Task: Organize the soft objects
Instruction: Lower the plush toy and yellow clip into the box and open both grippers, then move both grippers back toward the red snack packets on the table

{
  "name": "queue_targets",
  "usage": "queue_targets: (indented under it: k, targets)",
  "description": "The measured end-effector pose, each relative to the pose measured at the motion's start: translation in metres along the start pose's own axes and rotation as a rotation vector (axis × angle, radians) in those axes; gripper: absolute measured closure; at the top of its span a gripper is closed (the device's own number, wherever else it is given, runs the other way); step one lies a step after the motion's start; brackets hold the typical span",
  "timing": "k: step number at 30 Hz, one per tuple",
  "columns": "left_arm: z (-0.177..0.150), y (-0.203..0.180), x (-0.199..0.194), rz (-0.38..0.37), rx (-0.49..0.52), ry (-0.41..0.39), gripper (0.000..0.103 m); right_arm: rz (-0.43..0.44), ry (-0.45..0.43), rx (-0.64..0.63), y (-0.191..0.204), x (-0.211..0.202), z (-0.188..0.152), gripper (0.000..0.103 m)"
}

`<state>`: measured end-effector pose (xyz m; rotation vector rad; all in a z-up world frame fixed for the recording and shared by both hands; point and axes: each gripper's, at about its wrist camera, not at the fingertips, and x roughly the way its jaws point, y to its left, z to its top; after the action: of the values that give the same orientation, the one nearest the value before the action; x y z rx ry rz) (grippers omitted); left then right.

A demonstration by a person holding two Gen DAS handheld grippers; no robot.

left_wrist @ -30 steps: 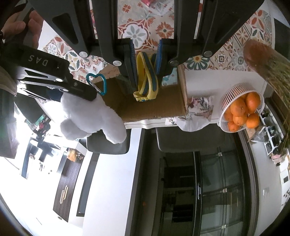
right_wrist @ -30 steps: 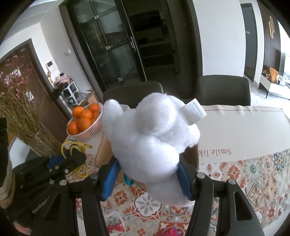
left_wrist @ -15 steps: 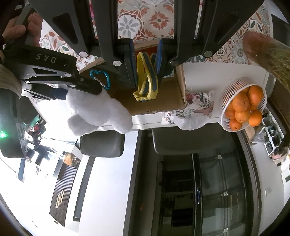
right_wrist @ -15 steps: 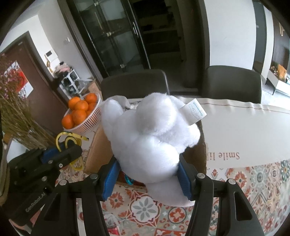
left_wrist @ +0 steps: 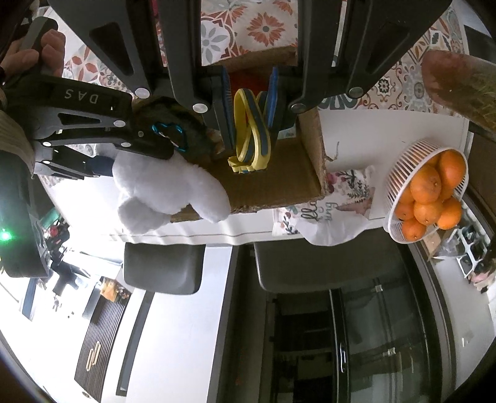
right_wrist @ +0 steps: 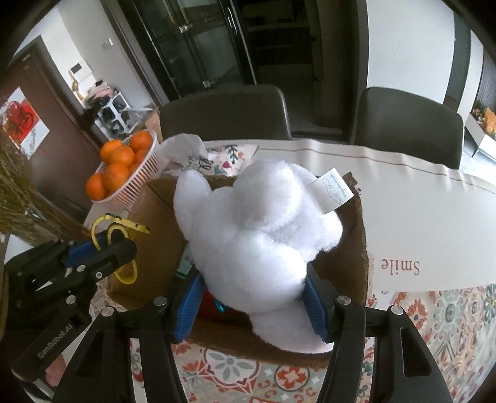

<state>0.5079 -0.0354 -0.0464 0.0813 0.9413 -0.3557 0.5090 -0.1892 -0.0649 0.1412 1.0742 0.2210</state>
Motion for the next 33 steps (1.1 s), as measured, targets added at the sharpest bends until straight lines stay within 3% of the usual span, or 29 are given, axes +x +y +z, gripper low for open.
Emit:
queue_targets:
  k: [7,11,13,16,33]
  targets:
    - [0.002,0.003,0.021,-0.001,-0.001,0.048,0.082,-0.002,0.045,0.015,-0.006,0.019,0.003,0.040]
    - [0.002,0.003,0.028,-0.006,0.003,0.069,0.064,0.017,0.070,0.039,-0.011,0.025,0.002,0.039]
    - [0.002,0.002,0.028,-0.003,0.007,0.069,0.063,0.023,0.068,0.040,-0.011,0.026,0.002,0.035]
    - [0.001,0.002,0.026,0.008,0.012,0.066,0.059,0.010,0.046,0.036,-0.009,0.021,0.003,0.027]
    - [-0.019,0.001,-0.026,0.069,-0.017,0.002,0.049,-0.120,-0.112,0.040,0.011,-0.050,-0.021,0.027]
